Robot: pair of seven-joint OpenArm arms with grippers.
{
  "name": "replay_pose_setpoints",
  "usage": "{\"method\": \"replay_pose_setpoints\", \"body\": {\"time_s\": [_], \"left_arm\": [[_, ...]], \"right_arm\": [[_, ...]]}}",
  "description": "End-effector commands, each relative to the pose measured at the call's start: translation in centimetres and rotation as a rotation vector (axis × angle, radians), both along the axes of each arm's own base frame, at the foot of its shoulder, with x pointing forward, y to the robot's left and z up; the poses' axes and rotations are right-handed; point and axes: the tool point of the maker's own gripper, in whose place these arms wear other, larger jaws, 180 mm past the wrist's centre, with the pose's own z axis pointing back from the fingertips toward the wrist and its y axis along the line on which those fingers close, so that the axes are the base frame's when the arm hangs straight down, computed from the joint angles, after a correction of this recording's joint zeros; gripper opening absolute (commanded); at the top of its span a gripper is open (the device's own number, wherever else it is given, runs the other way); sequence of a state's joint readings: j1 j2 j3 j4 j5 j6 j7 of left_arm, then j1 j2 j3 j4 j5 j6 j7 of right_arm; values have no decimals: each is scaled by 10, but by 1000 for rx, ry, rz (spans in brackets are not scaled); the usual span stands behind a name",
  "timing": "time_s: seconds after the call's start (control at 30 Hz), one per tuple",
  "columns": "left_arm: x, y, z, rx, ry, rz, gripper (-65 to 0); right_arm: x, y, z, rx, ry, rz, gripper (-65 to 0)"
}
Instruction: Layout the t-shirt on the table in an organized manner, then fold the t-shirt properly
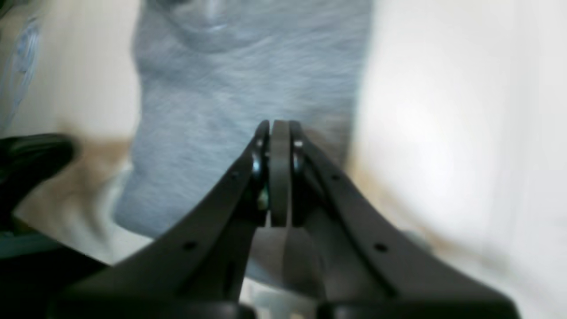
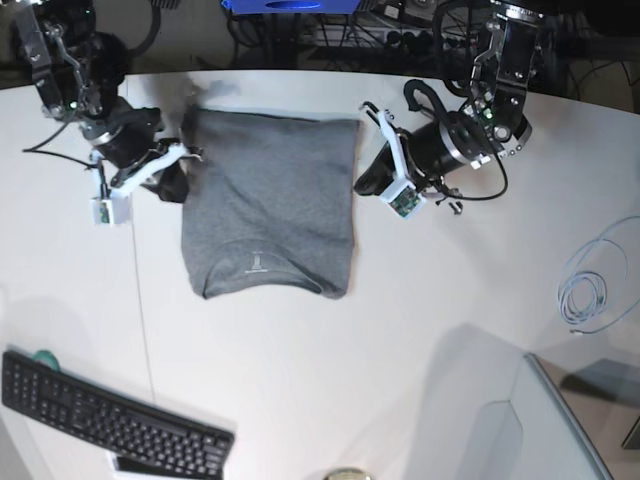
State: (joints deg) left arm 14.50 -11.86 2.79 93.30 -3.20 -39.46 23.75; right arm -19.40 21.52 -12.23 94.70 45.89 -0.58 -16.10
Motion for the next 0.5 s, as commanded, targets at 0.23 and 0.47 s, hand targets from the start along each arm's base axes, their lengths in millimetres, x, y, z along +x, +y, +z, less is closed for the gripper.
{"method": "replay_pose_setpoints", "body": {"time_s": [0.23,0.47], "left_arm": [[-32,63,30,39,-47,172,-650],[-118,94,8,94,105,174,-650]], "right_arm": [[-21,-51,33,-80,-60,-39,-650],[-96,-76,14,-165,96,75,-650]]}}
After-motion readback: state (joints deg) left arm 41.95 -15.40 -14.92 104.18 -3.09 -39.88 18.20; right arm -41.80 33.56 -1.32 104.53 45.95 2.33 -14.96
